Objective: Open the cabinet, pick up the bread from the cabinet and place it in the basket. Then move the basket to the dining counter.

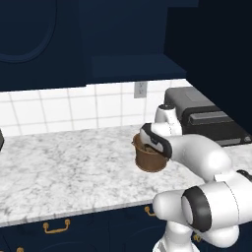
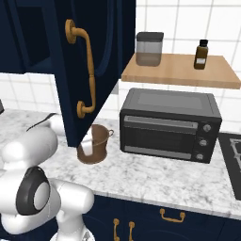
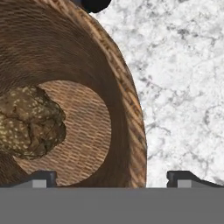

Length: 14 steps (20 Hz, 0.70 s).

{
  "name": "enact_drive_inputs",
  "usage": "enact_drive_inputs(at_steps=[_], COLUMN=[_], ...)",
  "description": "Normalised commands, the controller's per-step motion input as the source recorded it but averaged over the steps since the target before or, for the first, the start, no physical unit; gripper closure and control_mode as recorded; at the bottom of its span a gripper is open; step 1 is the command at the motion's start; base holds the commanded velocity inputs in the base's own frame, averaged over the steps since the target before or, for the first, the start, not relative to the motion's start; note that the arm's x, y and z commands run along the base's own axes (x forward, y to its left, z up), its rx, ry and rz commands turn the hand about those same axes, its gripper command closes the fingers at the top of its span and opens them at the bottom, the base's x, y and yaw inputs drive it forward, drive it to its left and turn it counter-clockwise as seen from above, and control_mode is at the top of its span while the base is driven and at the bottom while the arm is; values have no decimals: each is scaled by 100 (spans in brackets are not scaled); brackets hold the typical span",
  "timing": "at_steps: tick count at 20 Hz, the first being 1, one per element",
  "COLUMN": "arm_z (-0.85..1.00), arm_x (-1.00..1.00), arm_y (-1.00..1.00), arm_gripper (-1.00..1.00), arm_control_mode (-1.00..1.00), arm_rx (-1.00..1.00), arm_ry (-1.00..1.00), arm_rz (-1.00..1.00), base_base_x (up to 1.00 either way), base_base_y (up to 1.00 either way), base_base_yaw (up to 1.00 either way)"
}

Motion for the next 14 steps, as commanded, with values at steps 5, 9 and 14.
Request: enact_drive_inputs(at_steps=[5,9,14], arm_z=[-39,-45,-7], arm_x=[4,0,-26], arm_y=[11,42,18], arm_gripper=[100,100,100], arm_control_mode=[-100,-100,-100], arm_rx=[3,-3,-2], arm_ry=[0,1,4], arm_rz=[0,0,1], base_base_x=[0,0,0], base_base_y=[0,0,0], base_base_yaw=[0,0,0])
